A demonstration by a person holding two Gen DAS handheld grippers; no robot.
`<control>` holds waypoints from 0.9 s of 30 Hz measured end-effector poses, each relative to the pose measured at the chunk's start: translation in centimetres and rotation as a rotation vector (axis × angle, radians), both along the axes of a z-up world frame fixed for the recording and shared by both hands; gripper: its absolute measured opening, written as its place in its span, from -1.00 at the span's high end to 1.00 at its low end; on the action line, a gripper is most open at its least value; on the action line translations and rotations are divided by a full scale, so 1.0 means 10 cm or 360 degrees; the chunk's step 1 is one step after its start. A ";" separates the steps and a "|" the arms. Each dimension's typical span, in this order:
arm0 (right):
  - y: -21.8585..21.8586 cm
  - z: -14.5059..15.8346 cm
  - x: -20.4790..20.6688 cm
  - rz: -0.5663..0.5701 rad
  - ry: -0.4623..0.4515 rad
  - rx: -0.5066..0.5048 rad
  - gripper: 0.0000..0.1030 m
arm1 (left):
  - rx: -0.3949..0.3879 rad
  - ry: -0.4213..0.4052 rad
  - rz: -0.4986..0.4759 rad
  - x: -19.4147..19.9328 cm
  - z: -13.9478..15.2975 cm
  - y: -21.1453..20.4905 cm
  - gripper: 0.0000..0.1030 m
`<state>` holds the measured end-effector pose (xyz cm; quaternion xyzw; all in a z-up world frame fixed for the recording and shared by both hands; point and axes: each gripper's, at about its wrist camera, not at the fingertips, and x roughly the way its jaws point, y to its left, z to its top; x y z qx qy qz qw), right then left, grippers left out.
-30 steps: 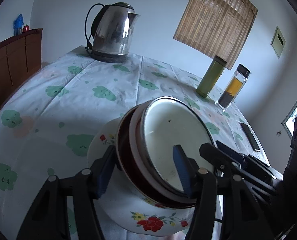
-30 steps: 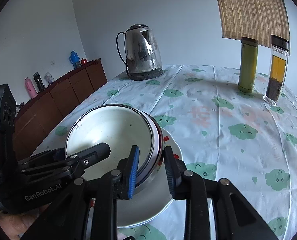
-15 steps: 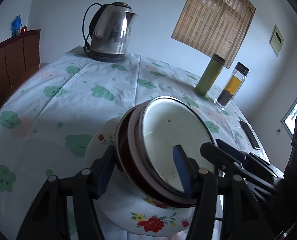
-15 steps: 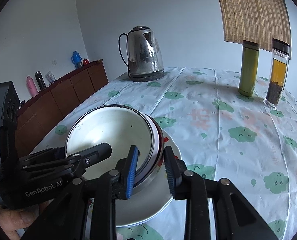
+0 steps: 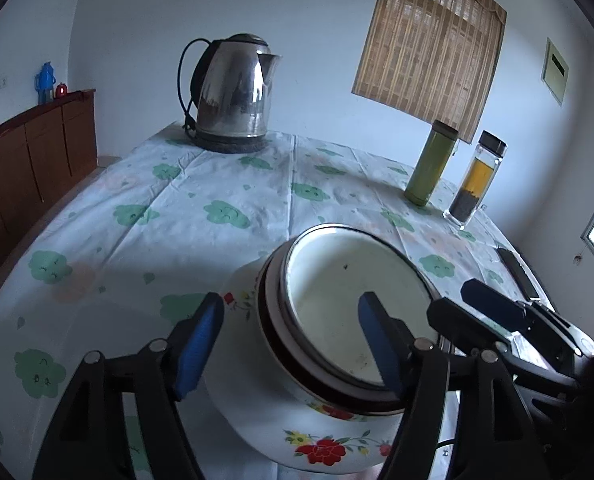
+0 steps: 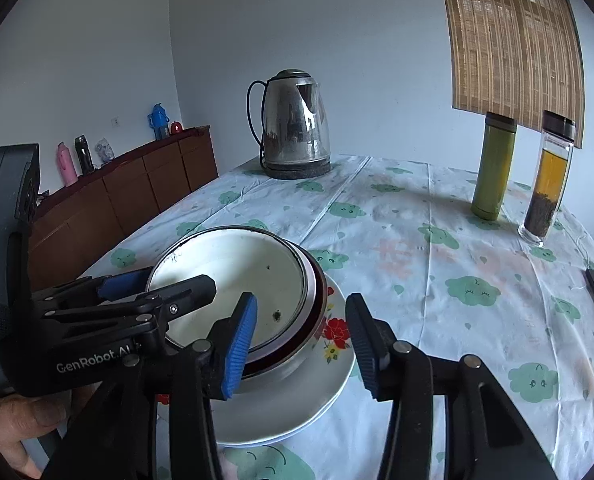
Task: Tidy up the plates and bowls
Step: 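Lower the bowl stack with the left gripper onto the red-flower plate, then open the left gripper and release the bowl stack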
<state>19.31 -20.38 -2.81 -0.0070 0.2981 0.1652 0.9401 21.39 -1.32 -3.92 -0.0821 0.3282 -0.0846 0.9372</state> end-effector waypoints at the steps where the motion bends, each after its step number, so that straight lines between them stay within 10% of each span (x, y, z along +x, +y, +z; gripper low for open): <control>1: -0.01 0.02 -0.02 -0.0003 -0.0024 -0.0001 0.05 | 0.0025 -0.0036 0.0003 -0.03 0.03 -0.01 -0.37; 13: -0.23 0.33 -0.32 -0.0184 -0.0440 -0.0016 -0.19 | 0.0106 -0.0464 0.0022 -0.36 0.39 -0.07 -0.90; 27: -0.30 0.34 -0.35 -0.0213 -0.0467 -0.0005 -0.22 | 0.0136 -0.0523 0.0001 -0.40 0.41 -0.12 -0.94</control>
